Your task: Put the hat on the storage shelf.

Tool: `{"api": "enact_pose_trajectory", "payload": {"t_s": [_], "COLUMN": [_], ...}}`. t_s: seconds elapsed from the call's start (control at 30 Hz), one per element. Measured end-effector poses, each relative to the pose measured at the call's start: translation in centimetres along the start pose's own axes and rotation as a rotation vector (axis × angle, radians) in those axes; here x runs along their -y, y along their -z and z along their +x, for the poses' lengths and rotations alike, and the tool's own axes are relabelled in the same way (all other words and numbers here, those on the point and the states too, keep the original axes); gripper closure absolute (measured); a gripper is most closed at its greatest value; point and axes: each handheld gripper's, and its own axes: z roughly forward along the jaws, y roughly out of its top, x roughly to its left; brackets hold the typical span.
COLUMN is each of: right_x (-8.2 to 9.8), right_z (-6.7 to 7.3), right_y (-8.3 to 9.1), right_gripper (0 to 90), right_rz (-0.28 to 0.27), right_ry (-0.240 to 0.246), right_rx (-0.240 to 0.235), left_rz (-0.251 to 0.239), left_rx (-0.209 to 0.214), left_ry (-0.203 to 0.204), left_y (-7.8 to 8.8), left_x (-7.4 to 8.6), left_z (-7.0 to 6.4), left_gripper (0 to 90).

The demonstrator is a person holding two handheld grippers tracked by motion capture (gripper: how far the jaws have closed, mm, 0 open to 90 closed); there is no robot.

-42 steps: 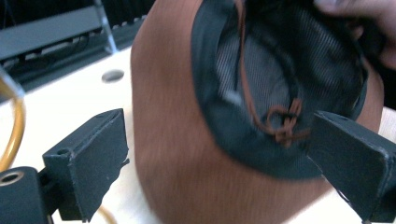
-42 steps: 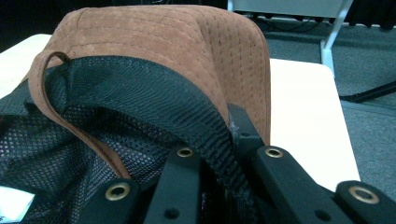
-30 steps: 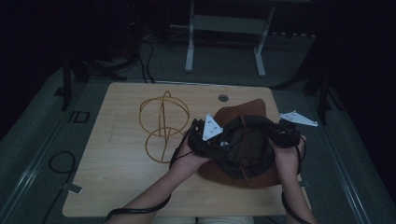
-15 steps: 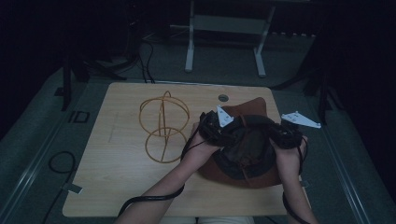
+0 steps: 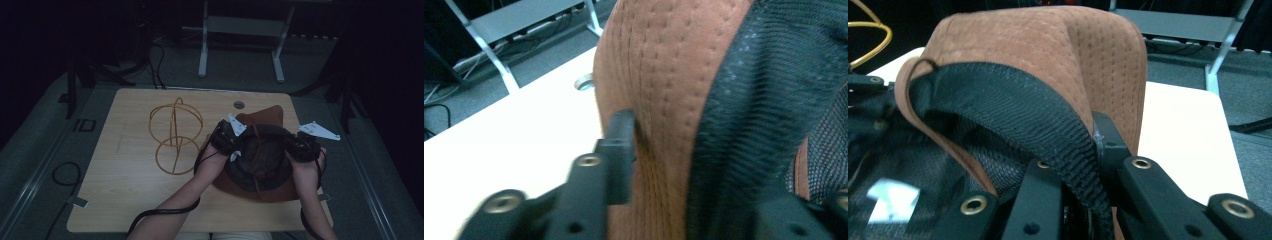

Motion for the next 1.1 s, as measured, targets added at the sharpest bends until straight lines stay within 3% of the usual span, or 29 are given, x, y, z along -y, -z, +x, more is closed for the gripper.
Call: {"api": "enact_pose_trajectory", "payload": {"t_s": [0.13,0.27,0.43,0.57,0.67,0.9,0.97,1.1], "right_x": [0.4,0.9,0.9,1.0,1.3,2.5,2.7,2.8], "right_z": [0.5,0.9,1.0,1.0,1.1,1.2,1.1,0.9], "right_y": [0.1,0.6,1.5,2.4,3.0,4.8,5.8,7.7], "right_gripper": [84.1,83.9,80.6,71.4,61.5,52.6,48.9,44.7], "right_rz": [-0.004,-0.019,-0.033,-0.051,-0.039,0.003,-0.001,-0.024], "right_ry": [0.005,0.006,-0.006,0.0,0.003,0.039,0.039,0.072], "right_rx": [-0.008,-0.015,-0.028,-0.04,-0.078,-0.159,-0.2,-0.223], "left_rz": [-0.014,-0.047,-0.078,-0.104,-0.126,-0.164,-0.168,-0.223], "left_rx": [-0.016,-0.026,-0.005,-0.005,-0.029,-0.028,-0.018,-0.009], "left_ry": [0.001,-0.003,-0.014,-0.025,-0.051,-0.072,-0.055,-0.069], "left_y": [0.2,0.6,1.3,2.0,2.5,3.3,3.4,3.8], "left_x": [-0.2,-0.4,-0.7,-1.1,-1.3,-1.6,-1.6,-1.3], "left_z": [0.2,0.2,0.1,0.2,0.2,0.0,0.2,0.2], "left_gripper": [85.1,86.3,86.5,86.6,86.6,86.7,86.7,86.7]}}
